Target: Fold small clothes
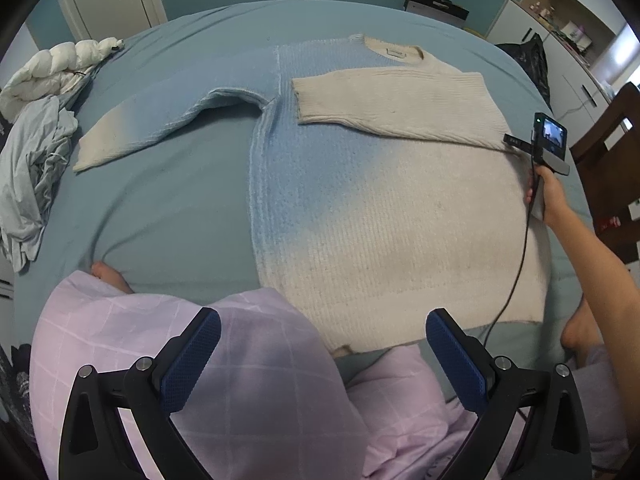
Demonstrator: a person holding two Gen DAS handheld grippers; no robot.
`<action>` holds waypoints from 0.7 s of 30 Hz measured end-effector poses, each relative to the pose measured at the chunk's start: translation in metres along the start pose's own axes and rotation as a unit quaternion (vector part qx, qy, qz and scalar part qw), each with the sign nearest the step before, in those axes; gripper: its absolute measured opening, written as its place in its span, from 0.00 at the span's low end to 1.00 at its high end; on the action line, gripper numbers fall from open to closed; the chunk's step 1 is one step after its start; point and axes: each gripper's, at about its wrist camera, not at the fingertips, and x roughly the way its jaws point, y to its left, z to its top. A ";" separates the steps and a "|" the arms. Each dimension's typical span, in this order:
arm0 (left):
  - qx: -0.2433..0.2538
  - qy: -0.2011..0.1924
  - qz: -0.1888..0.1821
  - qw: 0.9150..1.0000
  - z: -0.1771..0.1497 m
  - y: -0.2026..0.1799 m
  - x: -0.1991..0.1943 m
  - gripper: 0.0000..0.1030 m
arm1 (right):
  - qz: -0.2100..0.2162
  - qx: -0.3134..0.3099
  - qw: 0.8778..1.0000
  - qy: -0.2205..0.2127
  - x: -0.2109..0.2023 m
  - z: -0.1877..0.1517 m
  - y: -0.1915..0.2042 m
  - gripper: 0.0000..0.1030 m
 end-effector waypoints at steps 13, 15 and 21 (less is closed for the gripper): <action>0.005 -0.012 -0.001 1.000 0.002 -0.004 -0.006 1.00 | 0.101 -0.014 0.995 -0.020 -0.082 -0.007 0.144 0.98; -0.001 -0.017 -0.001 1.000 0.005 -0.004 -0.008 1.00 | 0.104 -0.065 0.992 -0.021 -0.082 -0.020 0.183 0.98; 0.004 -0.040 -0.008 0.999 0.007 -0.008 -0.019 1.00 | 0.097 -0.159 0.982 0.005 -0.096 -0.060 0.219 0.98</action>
